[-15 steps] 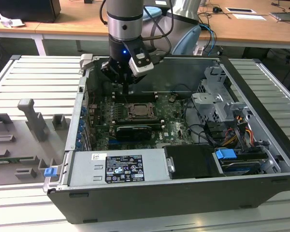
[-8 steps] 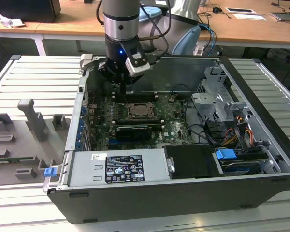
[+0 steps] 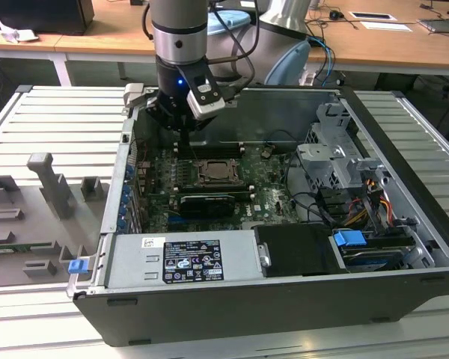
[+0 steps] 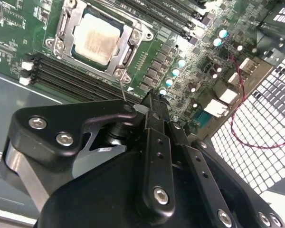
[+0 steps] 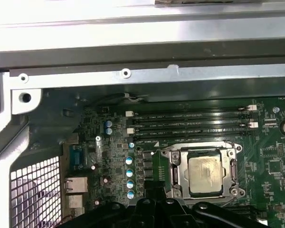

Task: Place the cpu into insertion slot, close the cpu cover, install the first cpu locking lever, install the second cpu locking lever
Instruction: 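Install the first cpu locking lever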

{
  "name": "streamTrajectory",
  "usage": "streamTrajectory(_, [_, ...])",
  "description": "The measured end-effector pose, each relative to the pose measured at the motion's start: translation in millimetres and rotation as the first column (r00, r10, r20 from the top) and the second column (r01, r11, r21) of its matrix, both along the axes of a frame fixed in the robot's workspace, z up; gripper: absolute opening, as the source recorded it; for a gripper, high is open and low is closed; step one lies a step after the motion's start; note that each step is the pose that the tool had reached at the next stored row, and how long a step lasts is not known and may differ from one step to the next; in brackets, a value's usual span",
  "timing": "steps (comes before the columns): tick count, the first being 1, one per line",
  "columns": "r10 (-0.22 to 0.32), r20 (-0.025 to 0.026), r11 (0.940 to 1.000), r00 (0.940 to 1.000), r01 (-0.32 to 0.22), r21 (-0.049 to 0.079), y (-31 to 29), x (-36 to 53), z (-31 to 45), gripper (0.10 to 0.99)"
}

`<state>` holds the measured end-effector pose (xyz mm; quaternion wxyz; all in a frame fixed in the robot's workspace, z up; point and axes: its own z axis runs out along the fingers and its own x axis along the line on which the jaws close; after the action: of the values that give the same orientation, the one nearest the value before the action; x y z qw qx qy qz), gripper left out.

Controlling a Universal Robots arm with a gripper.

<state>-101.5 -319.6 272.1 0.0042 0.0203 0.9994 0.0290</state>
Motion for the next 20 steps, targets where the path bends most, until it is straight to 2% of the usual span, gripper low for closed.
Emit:
streamTrajectory(10, [0.024,-0.0001,0.9997,0.9997,-0.024,0.0,1.2,-0.7,-2.4,0.106])
streamTrajectory(16, [0.094,0.0,0.9956,0.9956,-0.094,0.0,1.2,-0.8,-2.4,0.106])
streamTrajectory(20, [0.101,0.0,0.9948,0.9948,-0.101,0.0,1.2,-1.4,-2.7,0.106])
